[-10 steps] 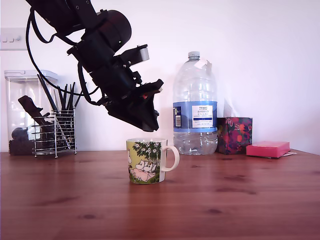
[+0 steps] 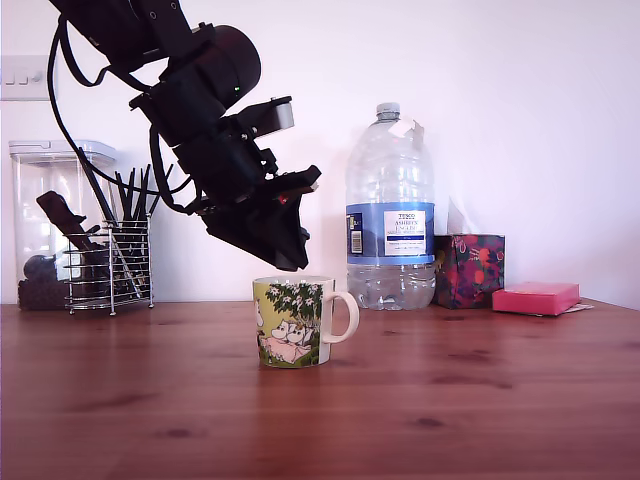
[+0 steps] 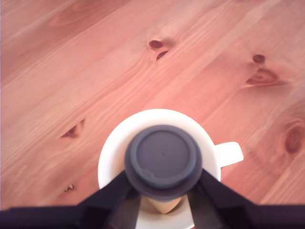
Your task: Pick up the coffee capsules from the table one by one and drop them inside the nearest coffee cup
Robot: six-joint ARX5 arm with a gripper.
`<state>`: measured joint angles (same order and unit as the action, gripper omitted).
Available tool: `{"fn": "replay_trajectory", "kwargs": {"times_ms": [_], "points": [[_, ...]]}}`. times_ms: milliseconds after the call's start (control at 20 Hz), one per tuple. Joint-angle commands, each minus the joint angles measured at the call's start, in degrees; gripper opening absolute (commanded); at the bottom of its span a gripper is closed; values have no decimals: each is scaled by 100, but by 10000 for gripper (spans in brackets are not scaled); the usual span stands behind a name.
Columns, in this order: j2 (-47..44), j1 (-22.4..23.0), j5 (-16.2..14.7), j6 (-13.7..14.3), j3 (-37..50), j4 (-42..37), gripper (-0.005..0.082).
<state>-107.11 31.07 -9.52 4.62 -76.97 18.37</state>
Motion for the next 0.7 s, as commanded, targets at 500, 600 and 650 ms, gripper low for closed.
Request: {"fn": "replay_trajectory", "kwargs": {"times_ms": [500,600,650], "points": [[-66,-4,101,-4,-90,168,710],[-52,-4,98,-2,-173,275,702],[-39,-2,98,31,-197,291,671]]}}
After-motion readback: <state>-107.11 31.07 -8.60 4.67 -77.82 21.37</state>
